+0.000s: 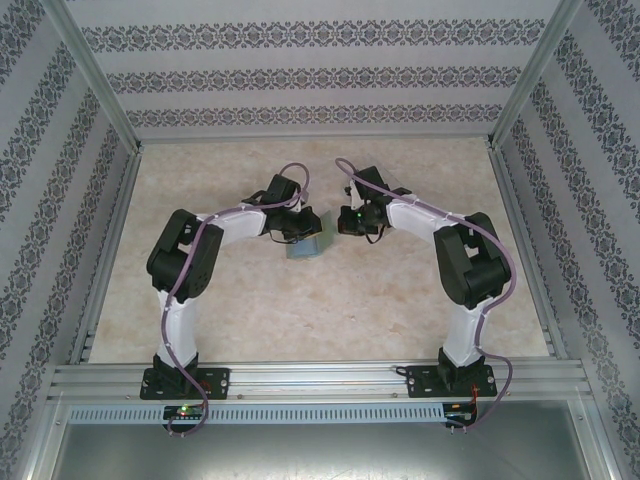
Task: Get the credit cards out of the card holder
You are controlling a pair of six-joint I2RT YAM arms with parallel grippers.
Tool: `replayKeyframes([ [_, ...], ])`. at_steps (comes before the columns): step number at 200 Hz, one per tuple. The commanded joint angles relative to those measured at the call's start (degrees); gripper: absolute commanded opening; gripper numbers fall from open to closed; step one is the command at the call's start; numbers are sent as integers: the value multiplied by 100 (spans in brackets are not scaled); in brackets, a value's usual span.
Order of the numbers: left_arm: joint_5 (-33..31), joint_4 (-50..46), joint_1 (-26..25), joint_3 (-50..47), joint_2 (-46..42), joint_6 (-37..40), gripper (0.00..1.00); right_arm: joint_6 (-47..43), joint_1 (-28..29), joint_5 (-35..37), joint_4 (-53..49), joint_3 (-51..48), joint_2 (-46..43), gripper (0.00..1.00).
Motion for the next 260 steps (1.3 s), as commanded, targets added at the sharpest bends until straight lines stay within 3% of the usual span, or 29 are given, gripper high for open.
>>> replayKeyframes([
  [1, -96, 79, -53, 233, 136, -32, 11, -110, -13, -282, -208, 66, 68, 10],
  [9, -125, 59, -59, 274, 208, -27, 10, -88, -13, -258, -278, 64, 5, 15],
  [26, -245, -121, -85, 374, 371, -17, 9, -140, -13, -255, -322, 38, -203, 35],
  [45, -471, -329, -149, 382, 413, 106, 9, -194, 29, 0, -435, 43, -465, 39],
  [97, -564, -692, -157, 379, 415, 353, 9, 486, 248, 403, -57, -377, -974, 28],
  [131, -466, -574, -157, 322, 384, 305, 8, 929, 397, -216, 420, -283, -544, 21],
  [147, -404, -690, -155, 382, 295, 259, 8, 1070, 483, -186, 484, -194, -301, 18],
  [192, -607, -993, -64, 286, -282, 329, 15, 1120, 506, 244, 303, -148, 147, 17],
  [225, -288, -1357, -26, 293, -14, 430, 14, 1008, 531, 273, 197, -85, 338, 19],
  [260, -509, -1508, -21, 9, -92, 512, 14, 938, 600, 275, 110, -130, 442, 20],
])
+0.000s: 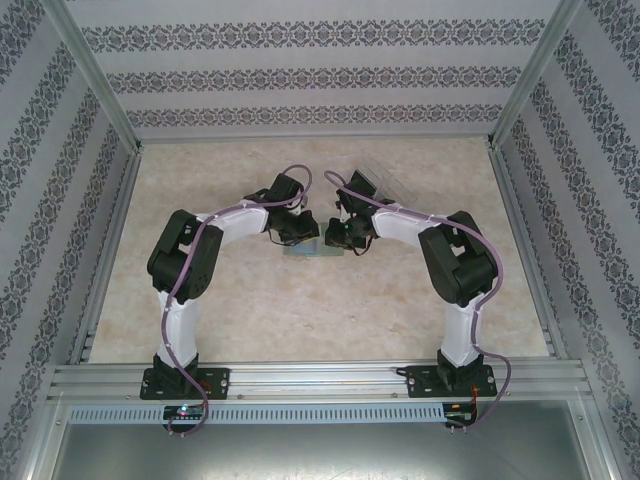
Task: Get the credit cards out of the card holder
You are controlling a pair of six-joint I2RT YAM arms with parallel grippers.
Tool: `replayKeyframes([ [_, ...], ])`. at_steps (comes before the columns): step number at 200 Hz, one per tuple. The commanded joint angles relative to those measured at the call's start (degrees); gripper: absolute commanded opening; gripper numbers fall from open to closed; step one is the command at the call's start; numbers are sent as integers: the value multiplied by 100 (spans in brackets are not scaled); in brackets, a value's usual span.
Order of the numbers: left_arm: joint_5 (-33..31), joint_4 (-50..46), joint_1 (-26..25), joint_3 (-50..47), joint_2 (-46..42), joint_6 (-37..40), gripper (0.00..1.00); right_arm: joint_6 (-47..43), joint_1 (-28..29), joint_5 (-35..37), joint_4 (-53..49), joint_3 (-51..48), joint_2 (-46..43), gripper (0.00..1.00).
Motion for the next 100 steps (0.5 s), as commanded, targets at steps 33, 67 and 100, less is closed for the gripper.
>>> replayKeyframes([
  [33, -122, -638, 51, -555, -207, 246, 14, -113, 255, 133, -317, -50, 124, 20],
  [67, 128, -360, 42, -1319, -842, 72, 13, -51, 500, 309, -354, -464, -254, 20],
  [100, -44, -409, 86, -1367, -1513, -17, 25, 40, 606, 277, -307, -571, -355, 20],
])
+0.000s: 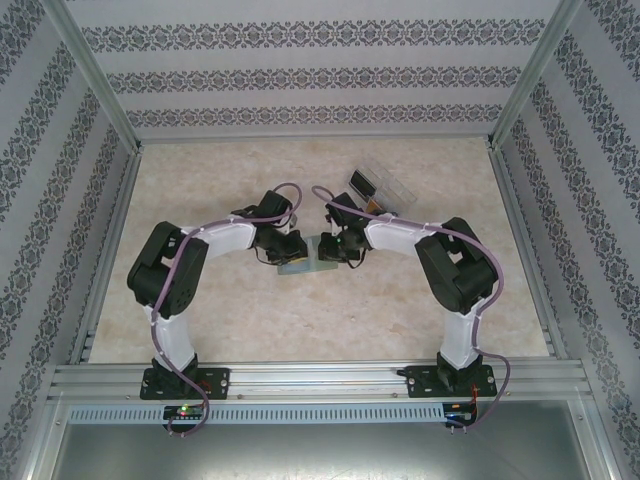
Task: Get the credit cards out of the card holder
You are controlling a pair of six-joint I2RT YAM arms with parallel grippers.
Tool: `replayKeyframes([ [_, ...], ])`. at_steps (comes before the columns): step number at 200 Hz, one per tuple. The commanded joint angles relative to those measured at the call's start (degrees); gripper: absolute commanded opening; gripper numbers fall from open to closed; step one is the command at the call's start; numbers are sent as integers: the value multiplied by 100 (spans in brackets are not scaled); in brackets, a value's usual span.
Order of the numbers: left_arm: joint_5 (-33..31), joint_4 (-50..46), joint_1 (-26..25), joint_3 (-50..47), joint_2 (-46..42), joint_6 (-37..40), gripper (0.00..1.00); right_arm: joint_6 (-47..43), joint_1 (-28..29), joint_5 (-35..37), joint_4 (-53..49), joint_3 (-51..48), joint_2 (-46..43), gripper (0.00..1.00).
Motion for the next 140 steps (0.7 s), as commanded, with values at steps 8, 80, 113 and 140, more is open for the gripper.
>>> replayKeyframes([
  [8, -260, -312, 134, 11, -582, -113, 29, 88, 58, 192, -267, -112, -88, 20],
  [80, -234, -710, 492, 67, -422, -127, 49, 321, 60, 283, -93, -110, -14, 20],
  [113, -250, -934, 504, 292, -173, 8, 49, 327, 63, 285, -82, -121, 51, 20],
  [140, -92, -869, 504, 372, -1, -28, 44, 301, 66, 267, -57, -132, 96, 20],
])
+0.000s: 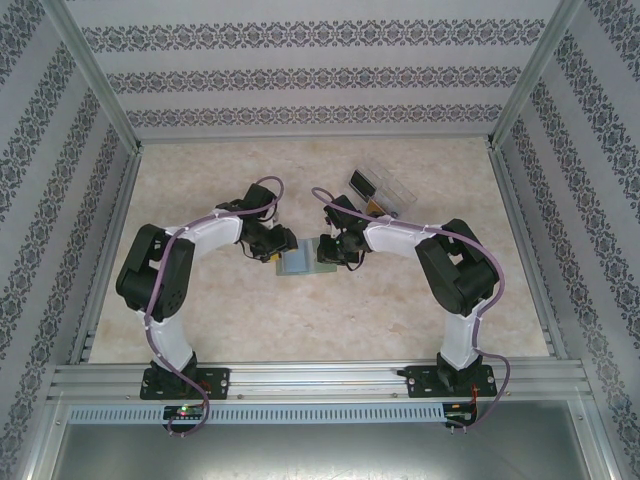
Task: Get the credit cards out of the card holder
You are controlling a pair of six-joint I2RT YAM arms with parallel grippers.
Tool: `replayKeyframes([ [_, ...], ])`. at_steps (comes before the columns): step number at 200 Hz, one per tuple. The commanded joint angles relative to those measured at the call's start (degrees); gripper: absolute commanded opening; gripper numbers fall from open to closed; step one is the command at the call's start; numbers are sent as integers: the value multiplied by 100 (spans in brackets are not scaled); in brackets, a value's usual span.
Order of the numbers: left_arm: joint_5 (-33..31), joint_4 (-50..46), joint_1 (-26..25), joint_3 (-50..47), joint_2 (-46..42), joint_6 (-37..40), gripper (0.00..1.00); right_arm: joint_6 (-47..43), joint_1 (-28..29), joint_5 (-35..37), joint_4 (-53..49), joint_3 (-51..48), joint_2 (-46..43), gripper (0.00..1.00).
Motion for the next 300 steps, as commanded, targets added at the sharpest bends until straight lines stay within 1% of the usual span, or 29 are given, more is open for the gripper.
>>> replayKeyframes([
  [1, 178, -190, 21, 186, 112, 61, 43, 39, 29, 226, -57, -115, 116, 20],
  [25, 193, -188, 18, 191, 174, 56, 34, 16, 22, 205, -49, -111, 151, 20],
  [49, 65, -287, 25, 229, 117, 104, 33, 7, 18, 227, -39, -124, 169, 20],
  [85, -174, -486, 34, 269, -132, 272, 35, 4, 21, 234, -27, -120, 187, 20],
  [107, -154, -500, 34, 295, -238, 372, 25, 3, 22, 262, -31, -135, 182, 20],
  [132, -78, -469, 33, 295, -121, 356, 24, -30, 48, 366, -64, -124, 178, 20],
  [169, 223, -300, 34, 272, 94, 268, 26, -31, 65, 372, -61, -114, 212, 20],
  [204, 616, -101, 27, 291, 70, 248, 26, -27, 74, 360, -50, -117, 221, 20],
  [226, 1015, -85, 28, 392, 11, 294, 26, -34, 66, 318, -49, -110, 213, 19],
  [265, 1482, 91, 32, 447, -18, 261, 22, -6, 39, 219, 47, -137, 131, 19],
  [291, 1744, 385, 33, 358, 33, 111, 22, 29, -20, 95, 180, -179, 34, 19],
  [300, 1773, 417, 24, 344, 62, 58, 24, 41, -52, -1, 290, -232, -29, 19],
])
